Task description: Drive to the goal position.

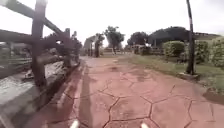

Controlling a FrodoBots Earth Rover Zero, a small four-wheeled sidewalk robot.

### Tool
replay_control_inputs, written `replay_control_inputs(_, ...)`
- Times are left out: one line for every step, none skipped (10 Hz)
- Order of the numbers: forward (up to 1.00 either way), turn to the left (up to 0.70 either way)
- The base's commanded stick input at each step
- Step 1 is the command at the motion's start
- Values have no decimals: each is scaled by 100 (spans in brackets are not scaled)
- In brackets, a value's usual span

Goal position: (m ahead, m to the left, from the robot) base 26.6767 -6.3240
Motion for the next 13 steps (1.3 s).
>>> replay_control_inputs(70, 0)
replay_control_inputs(70, 0)
replay_control_inputs(70, 0)
replay_control_inputs(70, 0)
replay_control_inputs(70, 0)
replay_control_inputs(70, 0)
replay_control_inputs(70, 0)
replay_control_inputs(70, 0)
replay_control_inputs(70, 0)
replay_control_inputs(70, 0)
replay_control_inputs(70, 0)
replay_control_inputs(70, 0)
replay_control_inputs(70, 0)
